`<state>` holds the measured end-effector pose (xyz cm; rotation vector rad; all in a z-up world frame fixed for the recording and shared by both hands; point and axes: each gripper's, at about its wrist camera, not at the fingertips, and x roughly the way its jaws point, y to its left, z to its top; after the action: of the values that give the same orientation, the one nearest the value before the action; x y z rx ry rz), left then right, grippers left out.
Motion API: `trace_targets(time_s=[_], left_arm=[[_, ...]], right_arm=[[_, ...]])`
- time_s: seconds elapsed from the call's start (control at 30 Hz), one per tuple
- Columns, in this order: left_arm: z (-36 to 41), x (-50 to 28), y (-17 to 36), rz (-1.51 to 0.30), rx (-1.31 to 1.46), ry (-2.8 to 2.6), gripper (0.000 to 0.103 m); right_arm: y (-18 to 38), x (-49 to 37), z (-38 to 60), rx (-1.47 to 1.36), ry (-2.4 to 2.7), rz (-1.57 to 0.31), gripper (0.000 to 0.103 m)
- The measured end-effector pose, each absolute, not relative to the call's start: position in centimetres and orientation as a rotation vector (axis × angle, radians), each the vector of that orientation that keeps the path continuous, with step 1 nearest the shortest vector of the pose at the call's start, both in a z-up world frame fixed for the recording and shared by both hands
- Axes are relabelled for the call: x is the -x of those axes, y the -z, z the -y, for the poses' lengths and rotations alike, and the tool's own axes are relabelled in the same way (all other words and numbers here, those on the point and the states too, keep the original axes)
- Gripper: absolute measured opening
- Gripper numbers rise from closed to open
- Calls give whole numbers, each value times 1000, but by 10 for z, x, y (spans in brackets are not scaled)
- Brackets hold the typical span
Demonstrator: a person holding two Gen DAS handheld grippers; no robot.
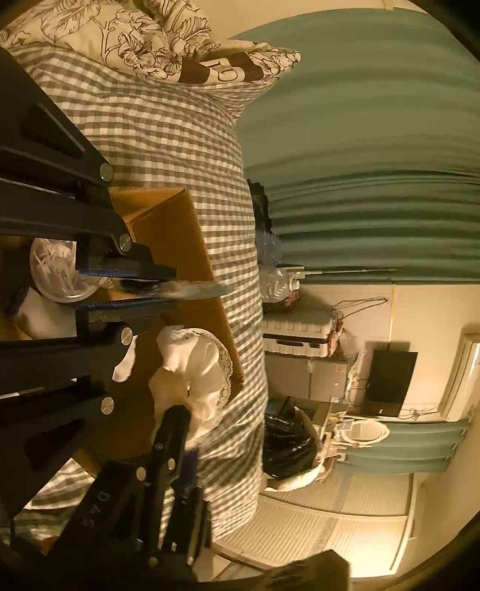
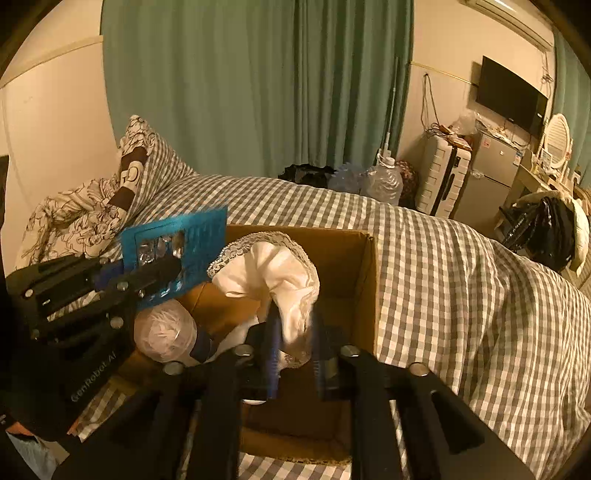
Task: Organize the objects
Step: 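Lower the blister pack and lace cloth into the box and release both, then grasp the white BOP tube with the left tool while the right tool grasps the grey hanger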
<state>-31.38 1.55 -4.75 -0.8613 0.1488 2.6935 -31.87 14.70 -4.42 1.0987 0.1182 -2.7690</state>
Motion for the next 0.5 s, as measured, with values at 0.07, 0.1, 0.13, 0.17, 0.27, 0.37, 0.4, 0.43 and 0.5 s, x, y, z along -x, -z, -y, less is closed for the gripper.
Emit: trace_targets(time_s=[0.07,0.1,0.13,0.17,0.27,0.37,0.4,0.43,0.5], left_arm=[[-15,311,46,-141,879,-2680,14],[-13,309,45,-133,883,-2679,23],[-13,307,43,-126,886,-2679,40],[-12,303,40,-121,886,-2684,52],[-6,286,26,-106,851,-2733,72],[3,265,8,-94,855,-2767,83],[6,259,4,-84,854,-2783,89],[10,252,-1,-72,852,-2798,92],[19,234,-11,-52,847,-2816,92]], right_arm=[[38,311,-151,-1079,2785,-108,43],[35,306,-151,-1071,2793,-106,47],[30,301,-153,-1060,2804,-103,48],[25,297,-154,-1052,2811,-102,49],[7,277,-157,-1010,2833,-107,57],[-12,255,-161,-968,2859,-118,65],[-18,247,-162,-953,2869,-118,67],[-27,236,-165,-936,2878,-116,68],[-40,218,-169,-912,2896,-115,72]])
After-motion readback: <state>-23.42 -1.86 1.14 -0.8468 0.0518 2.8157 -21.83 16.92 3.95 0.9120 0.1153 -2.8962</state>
